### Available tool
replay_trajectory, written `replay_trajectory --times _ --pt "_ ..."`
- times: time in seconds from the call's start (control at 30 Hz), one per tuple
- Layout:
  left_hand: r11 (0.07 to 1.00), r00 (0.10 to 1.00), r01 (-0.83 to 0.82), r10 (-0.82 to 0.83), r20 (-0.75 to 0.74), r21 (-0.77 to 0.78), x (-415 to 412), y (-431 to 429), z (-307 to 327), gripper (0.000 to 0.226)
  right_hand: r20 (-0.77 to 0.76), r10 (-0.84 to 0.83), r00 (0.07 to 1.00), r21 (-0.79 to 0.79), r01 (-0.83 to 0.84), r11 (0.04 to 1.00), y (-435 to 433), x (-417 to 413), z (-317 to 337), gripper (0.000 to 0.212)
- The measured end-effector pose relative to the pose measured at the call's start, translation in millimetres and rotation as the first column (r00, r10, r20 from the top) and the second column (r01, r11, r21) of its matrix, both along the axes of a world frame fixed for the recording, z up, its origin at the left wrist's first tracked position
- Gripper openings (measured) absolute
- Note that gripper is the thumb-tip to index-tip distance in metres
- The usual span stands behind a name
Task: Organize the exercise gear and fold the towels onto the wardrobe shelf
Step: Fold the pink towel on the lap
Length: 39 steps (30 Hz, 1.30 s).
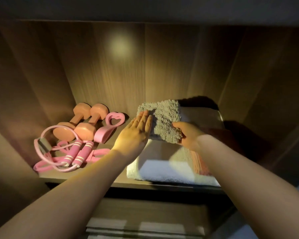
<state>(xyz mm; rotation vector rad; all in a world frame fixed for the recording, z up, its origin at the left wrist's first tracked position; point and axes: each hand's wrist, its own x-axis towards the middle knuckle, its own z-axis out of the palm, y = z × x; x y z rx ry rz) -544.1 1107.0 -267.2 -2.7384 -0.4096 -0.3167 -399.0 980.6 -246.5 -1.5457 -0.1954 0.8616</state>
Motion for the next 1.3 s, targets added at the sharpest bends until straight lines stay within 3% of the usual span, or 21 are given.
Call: replay_trajectory --times 0.07,0.13,0.27,0.33,0.37,0.43,0.53,0.63,0.7,0.8,0.87,0.93,1.07,1.2,1.3 --pt "0.998 0.998 0.054 -0.053 -0.038 0.019 -12 -12 -19 0.052 -0.05 -0.002 0.999 -0.115 -0.004 0.993 -12 -14 -8 0.033" --pt "0.999 0.995 0.05 -0.049 -0.084 0.005 -24 -25 -36 0.055 -0.061 0.013 0.998 -0.184 -0.024 0.983 -23 -22 -17 0.046" --pt "0.999 0.989 0.034 -0.038 -0.145 -0.025 -28 -34 -50 0.059 0.0 0.027 1.0 -0.286 -0.026 0.958 -27 -29 -20 0.053" --pt "0.989 0.987 0.068 -0.086 -0.134 -0.13 -31 -34 -45 0.064 0.024 0.041 0.999 -0.357 -0.03 0.934 -23 -30 -17 0.049" --pt "0.956 0.993 0.089 -0.108 -0.052 -0.278 -32 -33 -42 0.066 0.027 0.058 0.998 -0.385 -0.043 0.922 -21 -31 -15 0.051" --pt "0.791 0.981 0.162 -0.063 0.185 -0.59 -33 -30 -35 0.06 0.015 0.078 0.997 -0.406 -0.065 0.912 -18 -28 -14 0.06" --pt "0.585 0.896 0.179 0.235 0.376 -0.791 -21 -22 -28 0.028 0.009 0.092 0.996 -0.429 -0.079 0.9 -13 -23 -10 0.07" --pt "0.339 0.828 -0.028 0.535 0.168 -0.94 -2 -4 -20 0.02 0.009 0.102 0.995 -0.464 -0.086 0.881 -7 -18 -7 0.072" --pt "0.178 0.812 -0.183 0.581 -0.047 -0.967 10 7 -13 0.029 0.001 0.115 0.993 -0.46 -0.101 0.882 -6 -16 -7 0.07" --pt "-0.165 0.793 -0.219 0.544 -0.274 -0.962 23 16 -1 0.044 0.045 0.147 0.988 -0.432 -0.114 0.895 -5 -12 -8 0.062" --pt "-0.226 0.822 -0.284 0.443 -0.358 -0.932 26 17 6 0.057 0.096 0.167 0.981 -0.428 -0.11 0.897 -3 -11 -9 0.04" --pt "-0.231 0.83 -0.312 0.406 -0.383 -0.921 30 20 6 0.059 0.093 0.15 0.984 -0.41 -0.099 0.907 -2 -12 -10 0.03" --pt "-0.246 0.839 -0.3 0.393 -0.378 -0.922 31 19 9 0.055 0.065 0.141 0.988 -0.397 -0.104 0.912 -2 -14 -12 0.031" --pt "-0.314 0.86 -0.19 0.403 -0.312 -0.93 29 14 13 0.034 0.144 0.18 0.973 -0.452 -0.097 0.887 -6 -17 -9 0.024" --pt "-0.358 0.869 -0.065 0.439 -0.229 -0.932 31 12 11 0.029 0.245 0.18 0.953 -0.471 -0.045 0.881 -4 -18 -7 0.047"
